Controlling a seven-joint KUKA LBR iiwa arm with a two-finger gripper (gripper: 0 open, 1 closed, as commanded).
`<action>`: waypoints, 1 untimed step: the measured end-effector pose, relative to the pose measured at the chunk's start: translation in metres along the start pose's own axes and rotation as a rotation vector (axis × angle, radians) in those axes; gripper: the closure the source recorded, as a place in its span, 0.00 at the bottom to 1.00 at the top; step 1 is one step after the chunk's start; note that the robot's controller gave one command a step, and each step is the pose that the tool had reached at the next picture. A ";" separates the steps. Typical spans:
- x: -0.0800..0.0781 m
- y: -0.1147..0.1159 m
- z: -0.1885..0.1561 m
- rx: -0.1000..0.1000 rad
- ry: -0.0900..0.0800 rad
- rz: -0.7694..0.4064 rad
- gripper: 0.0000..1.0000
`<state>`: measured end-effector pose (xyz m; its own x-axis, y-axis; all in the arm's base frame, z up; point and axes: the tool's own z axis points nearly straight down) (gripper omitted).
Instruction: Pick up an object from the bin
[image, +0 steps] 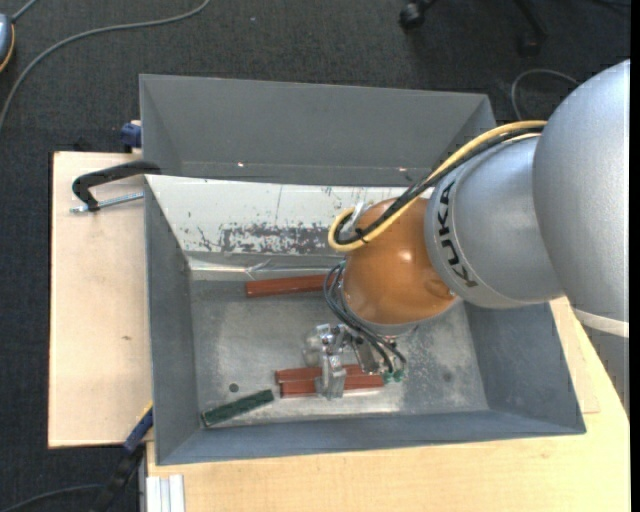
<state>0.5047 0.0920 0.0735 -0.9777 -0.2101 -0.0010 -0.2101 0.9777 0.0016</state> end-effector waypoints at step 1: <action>-0.008 0.017 -0.145 0.003 -0.012 -0.493 1.00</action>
Offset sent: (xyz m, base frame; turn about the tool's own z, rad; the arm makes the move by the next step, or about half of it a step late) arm 0.0022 0.0168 0.1412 -0.4920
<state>0.5091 0.1105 0.2183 -0.7620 -0.6475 -0.0125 -0.6475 0.7621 -0.0048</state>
